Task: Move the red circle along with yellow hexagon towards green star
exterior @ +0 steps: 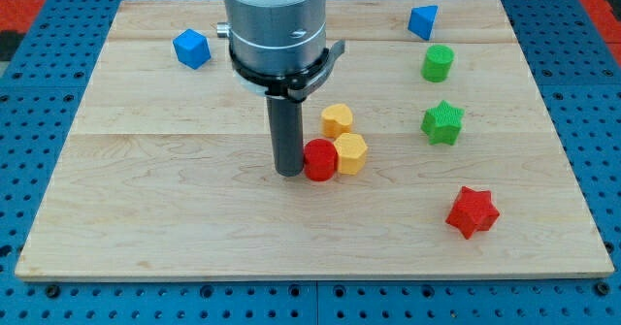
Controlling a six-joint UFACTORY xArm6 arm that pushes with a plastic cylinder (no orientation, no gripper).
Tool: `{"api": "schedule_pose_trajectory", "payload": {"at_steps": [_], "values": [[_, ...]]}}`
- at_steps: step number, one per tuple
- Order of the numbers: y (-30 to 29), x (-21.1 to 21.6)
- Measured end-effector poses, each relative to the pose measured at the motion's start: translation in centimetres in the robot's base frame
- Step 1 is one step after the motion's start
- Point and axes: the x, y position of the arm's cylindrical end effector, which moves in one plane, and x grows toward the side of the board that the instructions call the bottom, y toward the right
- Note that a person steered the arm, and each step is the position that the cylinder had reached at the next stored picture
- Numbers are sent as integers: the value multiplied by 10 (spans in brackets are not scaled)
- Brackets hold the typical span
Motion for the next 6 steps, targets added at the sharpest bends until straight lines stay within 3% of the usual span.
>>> {"api": "schedule_pose_trajectory", "payload": {"at_steps": [3, 4, 5, 6], "values": [[71, 0], [57, -1], [79, -36], [84, -27]]}}
